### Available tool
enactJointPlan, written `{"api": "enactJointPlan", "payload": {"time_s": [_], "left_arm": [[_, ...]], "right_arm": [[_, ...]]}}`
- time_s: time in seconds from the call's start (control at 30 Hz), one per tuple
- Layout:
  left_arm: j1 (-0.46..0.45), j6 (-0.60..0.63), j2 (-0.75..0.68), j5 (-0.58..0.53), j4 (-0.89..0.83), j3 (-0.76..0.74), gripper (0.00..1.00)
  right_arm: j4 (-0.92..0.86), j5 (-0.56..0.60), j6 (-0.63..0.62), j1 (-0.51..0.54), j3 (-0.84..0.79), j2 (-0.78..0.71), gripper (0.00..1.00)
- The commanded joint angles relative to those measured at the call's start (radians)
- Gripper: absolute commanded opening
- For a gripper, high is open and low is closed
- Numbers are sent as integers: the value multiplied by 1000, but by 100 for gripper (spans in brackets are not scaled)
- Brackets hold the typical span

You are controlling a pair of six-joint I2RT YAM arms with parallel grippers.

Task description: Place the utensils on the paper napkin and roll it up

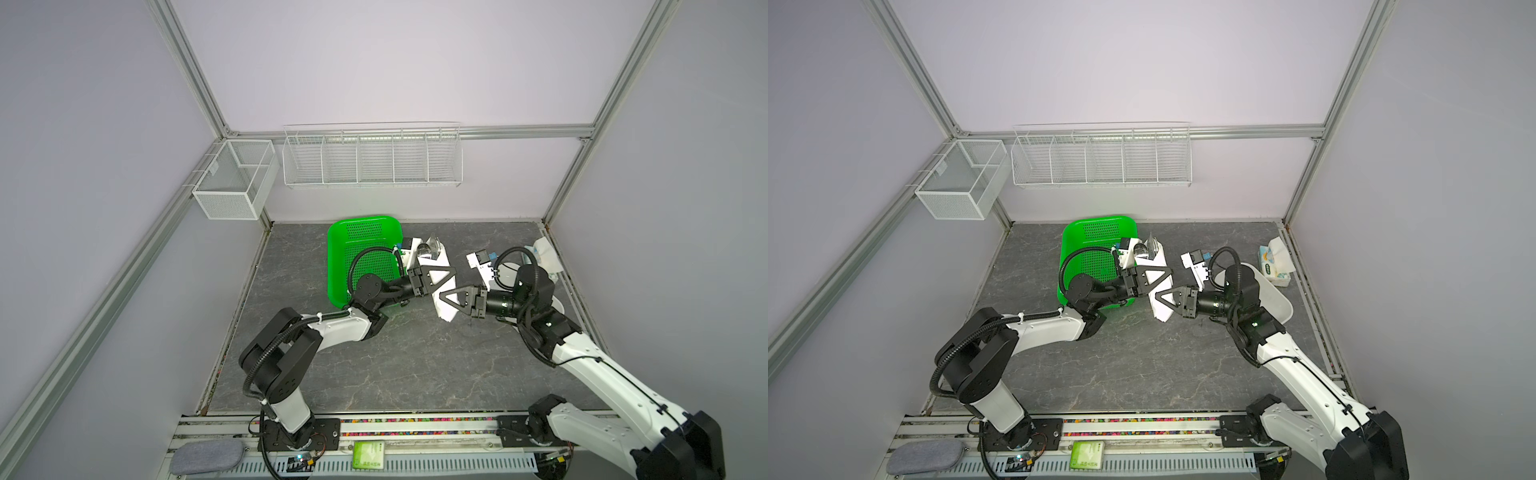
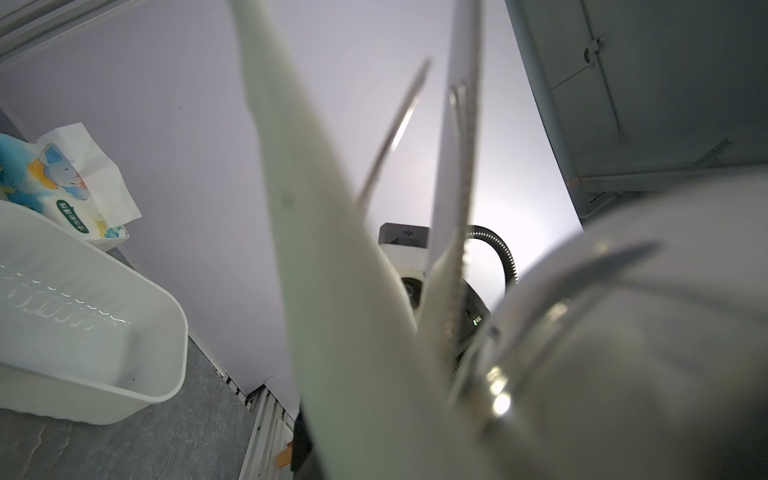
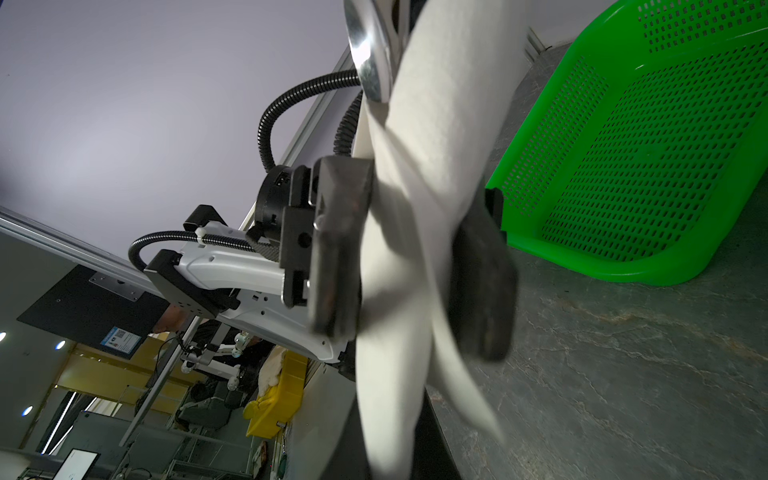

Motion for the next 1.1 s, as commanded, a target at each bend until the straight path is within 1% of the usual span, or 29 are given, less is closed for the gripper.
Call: {"api": "enactJointPlan", "payload": {"time_s": [0.0, 0.13, 0.2, 0.4, 0.6, 0.67, 1.07], "left_arm": [[-5, -15, -4, 4, 56, -13, 24], [-4, -11, -8, -1, 54, -23, 23], [-4, -10, -9, -2, 49, -26, 21], [-4, -5, -15, -4, 44, -31, 21], [-4, 16, -28, -14, 11, -42, 30], [-2, 28, -35, -19, -3, -47, 30], [1, 27, -44, -28, -1, -57, 14]], "right_arm": [[34, 5, -1, -7, -8, -28, 8], [31, 4, 0, -6, -7, -33, 8], [27, 10, -2, -6, -9, -38, 8], [22, 13, -3, -6, -11, -44, 8], [18, 21, -9, -8, -13, -47, 8], [15, 19, -11, -7, -11, -48, 8], [4, 30, -17, -10, -14, -61, 8]]}}
